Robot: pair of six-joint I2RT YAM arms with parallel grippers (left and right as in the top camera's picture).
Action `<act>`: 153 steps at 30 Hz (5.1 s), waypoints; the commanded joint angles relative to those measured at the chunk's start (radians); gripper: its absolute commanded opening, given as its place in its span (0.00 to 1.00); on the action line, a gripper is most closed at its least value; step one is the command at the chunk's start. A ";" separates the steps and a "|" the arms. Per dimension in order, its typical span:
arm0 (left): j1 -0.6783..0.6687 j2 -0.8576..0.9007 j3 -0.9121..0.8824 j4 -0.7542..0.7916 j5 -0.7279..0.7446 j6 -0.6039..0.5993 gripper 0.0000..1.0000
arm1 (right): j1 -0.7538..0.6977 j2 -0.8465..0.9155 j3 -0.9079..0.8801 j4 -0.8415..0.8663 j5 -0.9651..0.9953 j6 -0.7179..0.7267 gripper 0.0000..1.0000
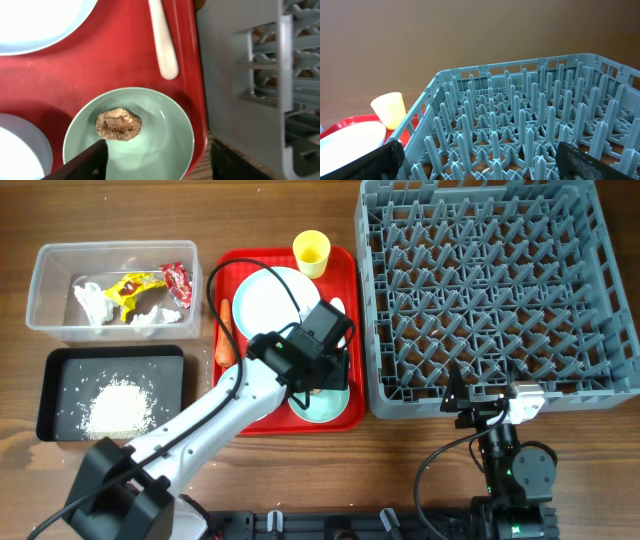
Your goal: Sort waste into correct bins and load items into the dishwasher rack
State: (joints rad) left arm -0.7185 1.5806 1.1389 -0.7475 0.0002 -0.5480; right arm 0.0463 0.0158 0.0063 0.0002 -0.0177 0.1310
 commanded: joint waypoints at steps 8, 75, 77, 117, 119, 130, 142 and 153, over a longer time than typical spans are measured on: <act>-0.010 0.111 0.004 -0.011 -0.106 -0.100 0.68 | 0.001 -0.002 -0.001 0.006 0.010 0.006 1.00; -0.006 0.249 0.004 -0.021 -0.065 -0.111 0.61 | 0.001 -0.002 -0.001 0.006 0.010 0.006 1.00; -0.006 0.249 0.004 -0.020 -0.065 -0.111 0.62 | 0.001 -0.002 -0.001 0.006 0.010 0.006 1.00; -0.006 0.190 0.009 -0.011 -0.114 -0.111 0.45 | 0.001 -0.002 -0.001 0.006 0.010 0.007 1.00; -0.006 0.158 0.012 -0.012 -0.114 -0.111 0.47 | 0.001 -0.002 -0.001 0.006 0.010 0.007 1.00; 0.101 -0.056 0.013 -0.119 -0.113 -0.079 0.48 | 0.001 -0.002 -0.001 0.006 0.010 0.006 1.00; 0.052 0.036 0.006 -0.059 0.026 -0.047 0.49 | 0.001 -0.002 -0.001 0.006 0.010 0.006 1.00; 0.040 0.181 0.006 -0.018 -0.001 -0.066 0.55 | 0.001 -0.002 -0.001 0.006 0.010 0.006 1.00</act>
State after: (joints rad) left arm -0.6781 1.7386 1.1389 -0.7807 0.0151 -0.6075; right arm 0.0463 0.0158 0.0063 0.0002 -0.0177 0.1310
